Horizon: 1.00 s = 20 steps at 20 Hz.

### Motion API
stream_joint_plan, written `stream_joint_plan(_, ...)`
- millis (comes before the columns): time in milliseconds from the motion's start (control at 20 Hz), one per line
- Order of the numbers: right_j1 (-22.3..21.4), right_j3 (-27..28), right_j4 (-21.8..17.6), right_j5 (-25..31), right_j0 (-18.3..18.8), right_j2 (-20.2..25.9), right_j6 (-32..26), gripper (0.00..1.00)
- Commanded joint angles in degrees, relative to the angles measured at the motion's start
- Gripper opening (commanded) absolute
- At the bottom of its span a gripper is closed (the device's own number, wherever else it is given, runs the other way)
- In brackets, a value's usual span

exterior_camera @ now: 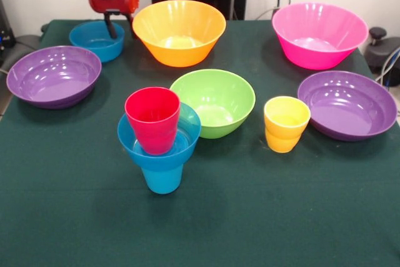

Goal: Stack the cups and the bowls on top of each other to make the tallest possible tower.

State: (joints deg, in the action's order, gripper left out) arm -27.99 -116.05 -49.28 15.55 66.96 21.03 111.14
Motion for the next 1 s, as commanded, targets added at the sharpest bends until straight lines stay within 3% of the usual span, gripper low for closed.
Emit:
stream_joint_plan(50, 1.26, 1.26, -4.14, -4.09, -4.17, -5.37, 4.78, 1.0)
stream_joint_plan(350, 3.46, 2.84, -4.12, -6.46, -4.15, -6.02, 3.16, 1.0)
stream_joint_plan(850, 2.74, 3.29, -4.01, -8.94, -5.03, -6.23, 1.61, 1.0)
stream_joint_plan(900, 2.71, 3.32, -3.87, -9.02, -5.17, -6.37, 1.43, 0.0)
stream_joint_plan(1000, 2.72, 3.41, -3.91, -9.24, -5.2, -6.4, 1.41, 0.0)
